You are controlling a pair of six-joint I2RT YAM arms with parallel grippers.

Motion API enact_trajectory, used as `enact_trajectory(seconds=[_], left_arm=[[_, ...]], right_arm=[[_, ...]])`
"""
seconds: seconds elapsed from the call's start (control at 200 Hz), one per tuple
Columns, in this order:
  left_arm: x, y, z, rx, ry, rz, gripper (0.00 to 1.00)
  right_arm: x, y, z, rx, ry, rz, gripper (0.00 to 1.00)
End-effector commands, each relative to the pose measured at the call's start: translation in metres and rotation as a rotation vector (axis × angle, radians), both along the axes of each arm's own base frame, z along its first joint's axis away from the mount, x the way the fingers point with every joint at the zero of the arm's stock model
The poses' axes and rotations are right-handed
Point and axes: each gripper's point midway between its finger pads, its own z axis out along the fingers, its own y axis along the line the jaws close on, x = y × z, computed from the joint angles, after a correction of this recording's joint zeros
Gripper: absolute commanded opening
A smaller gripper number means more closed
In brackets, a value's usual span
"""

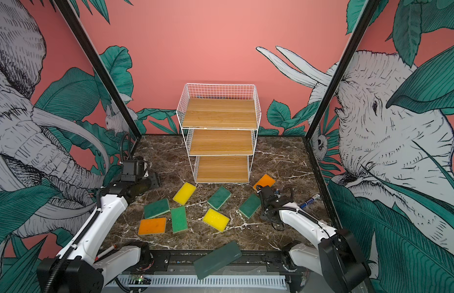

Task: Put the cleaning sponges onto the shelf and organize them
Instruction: 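Lift the orange sponge with the right gripper and draw it back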

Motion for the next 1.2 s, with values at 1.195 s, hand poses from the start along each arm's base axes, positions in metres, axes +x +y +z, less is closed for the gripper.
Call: enact_trajectory(seconds=[1.195], left_arm=[[-0.018,-0.012,0.019,-0.055,-0.001,-0.062,0.7]], right_arm=[[-0.028,0.022,0.006,-0.017,-0.001,0.053,0.52]])
